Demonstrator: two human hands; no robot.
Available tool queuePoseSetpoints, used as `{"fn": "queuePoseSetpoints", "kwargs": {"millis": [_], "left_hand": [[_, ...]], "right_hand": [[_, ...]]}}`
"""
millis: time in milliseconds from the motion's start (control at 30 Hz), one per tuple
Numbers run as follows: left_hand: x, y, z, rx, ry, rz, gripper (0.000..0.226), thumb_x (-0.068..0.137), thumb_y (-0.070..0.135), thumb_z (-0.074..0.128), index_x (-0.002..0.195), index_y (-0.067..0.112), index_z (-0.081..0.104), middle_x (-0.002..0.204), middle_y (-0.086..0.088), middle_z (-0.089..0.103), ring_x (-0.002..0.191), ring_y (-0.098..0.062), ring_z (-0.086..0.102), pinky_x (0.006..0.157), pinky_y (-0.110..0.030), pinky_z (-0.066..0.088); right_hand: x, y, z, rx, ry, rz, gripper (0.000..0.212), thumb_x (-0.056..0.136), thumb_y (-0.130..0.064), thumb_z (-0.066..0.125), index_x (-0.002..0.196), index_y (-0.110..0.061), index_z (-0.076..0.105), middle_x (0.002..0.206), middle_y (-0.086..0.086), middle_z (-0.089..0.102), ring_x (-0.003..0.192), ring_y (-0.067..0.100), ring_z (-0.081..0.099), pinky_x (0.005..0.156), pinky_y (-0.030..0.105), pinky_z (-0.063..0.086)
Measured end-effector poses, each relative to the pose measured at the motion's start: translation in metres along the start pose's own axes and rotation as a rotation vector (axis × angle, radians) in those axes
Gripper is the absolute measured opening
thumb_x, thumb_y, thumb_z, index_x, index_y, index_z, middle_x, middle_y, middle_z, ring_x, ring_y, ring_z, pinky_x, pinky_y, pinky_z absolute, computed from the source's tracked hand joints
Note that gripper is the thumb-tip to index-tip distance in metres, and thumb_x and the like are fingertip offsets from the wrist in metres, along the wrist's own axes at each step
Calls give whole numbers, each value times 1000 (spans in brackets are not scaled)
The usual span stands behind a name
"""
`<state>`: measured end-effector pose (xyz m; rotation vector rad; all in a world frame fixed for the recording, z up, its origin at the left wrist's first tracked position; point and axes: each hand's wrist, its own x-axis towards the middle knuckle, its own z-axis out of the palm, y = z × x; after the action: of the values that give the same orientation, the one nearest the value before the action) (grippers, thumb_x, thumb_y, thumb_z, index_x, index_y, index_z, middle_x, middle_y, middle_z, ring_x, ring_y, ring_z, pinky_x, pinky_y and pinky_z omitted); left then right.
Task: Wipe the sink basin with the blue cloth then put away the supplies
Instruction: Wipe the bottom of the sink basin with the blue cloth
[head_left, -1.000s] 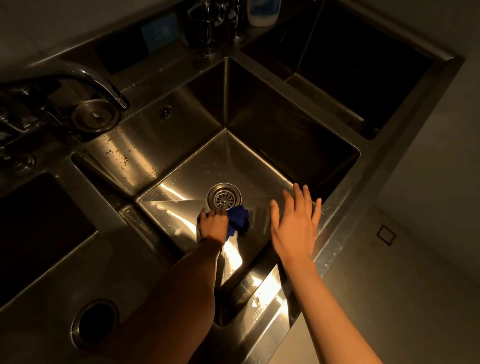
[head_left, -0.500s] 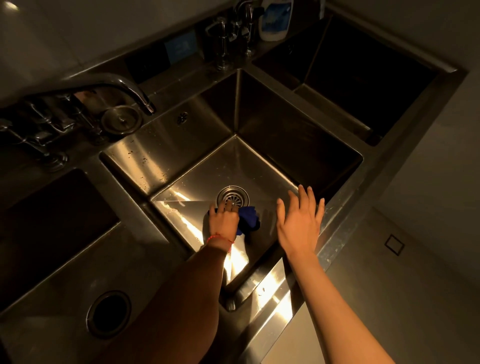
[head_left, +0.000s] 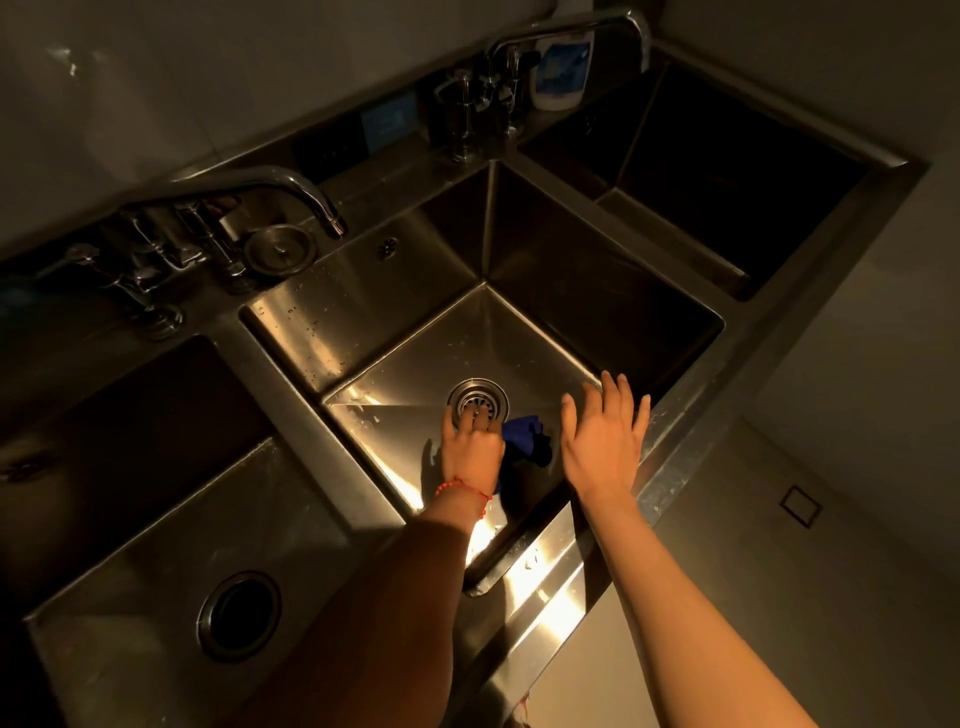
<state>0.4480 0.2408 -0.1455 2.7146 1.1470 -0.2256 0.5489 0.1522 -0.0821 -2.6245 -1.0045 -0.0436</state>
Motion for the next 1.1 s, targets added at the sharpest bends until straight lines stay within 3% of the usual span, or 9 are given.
{"fn": "queuePoseSetpoints", "kwargs": {"millis": [267,600,967,1100], "left_hand": [[-12,1,-10,3,15,5,38,97,27,41,130,17,55,148,-6,40,141,-23,26,117,-47,10],[-7,-5,8,136,-163,-145,33,97,13,39,120,15,62,135,-9,53,137,-26,30,114,-52,15],[26,-21,39,178,-191,-193,32,98,14,39,121,14,61,139,-13,50,142,-29,24,116,-54,8],[32,-25,55,182,-196,-191,35,98,18,38,129,14,54,146,-14,40,144,-28,20,115,-54,7]], "right_hand": [[-1,-1,0,-15,5,-3,43,96,-35,35,125,-7,51,139,15,43,136,27,25,113,44,3],[0,1,1,-27,3,0,45,96,-36,34,126,-7,50,140,15,42,137,27,24,113,44,2],[1,3,5,-8,24,4,43,95,-36,39,125,-8,52,139,15,43,136,27,25,113,43,1],[2,2,5,-6,16,6,42,95,-35,39,124,-8,54,139,15,43,136,27,26,113,43,2]]}}
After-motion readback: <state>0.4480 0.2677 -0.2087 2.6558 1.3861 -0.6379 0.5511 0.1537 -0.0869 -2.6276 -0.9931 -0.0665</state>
